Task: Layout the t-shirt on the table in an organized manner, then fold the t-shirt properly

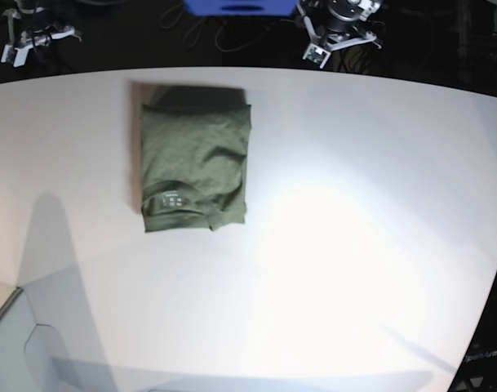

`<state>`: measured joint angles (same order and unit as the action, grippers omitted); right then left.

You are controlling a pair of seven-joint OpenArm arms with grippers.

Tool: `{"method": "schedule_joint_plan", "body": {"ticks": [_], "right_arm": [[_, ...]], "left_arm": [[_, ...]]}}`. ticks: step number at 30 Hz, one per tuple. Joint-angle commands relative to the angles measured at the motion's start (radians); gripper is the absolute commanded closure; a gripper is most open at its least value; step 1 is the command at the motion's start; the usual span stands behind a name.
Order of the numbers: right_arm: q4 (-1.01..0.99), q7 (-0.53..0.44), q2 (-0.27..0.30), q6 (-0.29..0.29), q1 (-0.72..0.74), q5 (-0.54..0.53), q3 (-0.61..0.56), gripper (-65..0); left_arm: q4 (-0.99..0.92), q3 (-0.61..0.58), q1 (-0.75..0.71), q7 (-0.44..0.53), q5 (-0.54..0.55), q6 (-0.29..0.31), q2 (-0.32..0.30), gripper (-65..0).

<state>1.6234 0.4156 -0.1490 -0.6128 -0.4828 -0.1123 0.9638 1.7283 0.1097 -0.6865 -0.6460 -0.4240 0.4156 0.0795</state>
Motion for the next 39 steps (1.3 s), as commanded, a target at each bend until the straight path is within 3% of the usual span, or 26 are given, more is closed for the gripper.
{"method": "schedule_joint_plan", "body": {"ticks": [1, 4, 11, 17, 22, 31, 39], "right_arm": [[-0.010, -0.019, 0.015, -0.002, -0.007, -0.008, 0.010, 0.0], [-0.087, -0.031, 0.022, -0.002, 0.000, -0.008, 0.010, 0.0], [-0.274, -0.185, 0.033, -0.002, 0.003, -0.008, 0.001, 0.0], [-0.412, -0.217, 0.062, -0.002, 0.028, -0.008, 0.001, 0.0], [-0.506, -0.218, 0.087, -0.002, 0.049, -0.008, -0.001, 0.0], [-0.743, -0.228, 0.174, -0.002, 0.097, -0.008, -0.121, 0.0], [-1.092, -0.381, 0.265, 0.004, 0.189, 0.027, -0.162, 0.0]], "left_arm": [[-0.009, 0.003, 0.001, 0.010, -0.003, -0.010, -0.001, 0.0], [-0.078, 0.008, 0.020, 0.016, -0.002, -0.011, -0.008, 0.0], [-0.155, 0.011, 0.052, 0.016, -0.002, -0.011, -0.008, 0.0], [-0.205, 0.009, 0.054, 0.019, -0.002, -0.013, -0.010, 0.0], [-0.302, 0.011, 0.073, 0.084, -0.003, -0.013, -0.027, 0.0], [-0.655, 0.058, 0.238, 0.127, 0.032, -0.013, -0.085, 0.0], [-0.976, 0.201, 0.379, 0.272, 0.076, -0.013, -0.117, 0.0]]}}
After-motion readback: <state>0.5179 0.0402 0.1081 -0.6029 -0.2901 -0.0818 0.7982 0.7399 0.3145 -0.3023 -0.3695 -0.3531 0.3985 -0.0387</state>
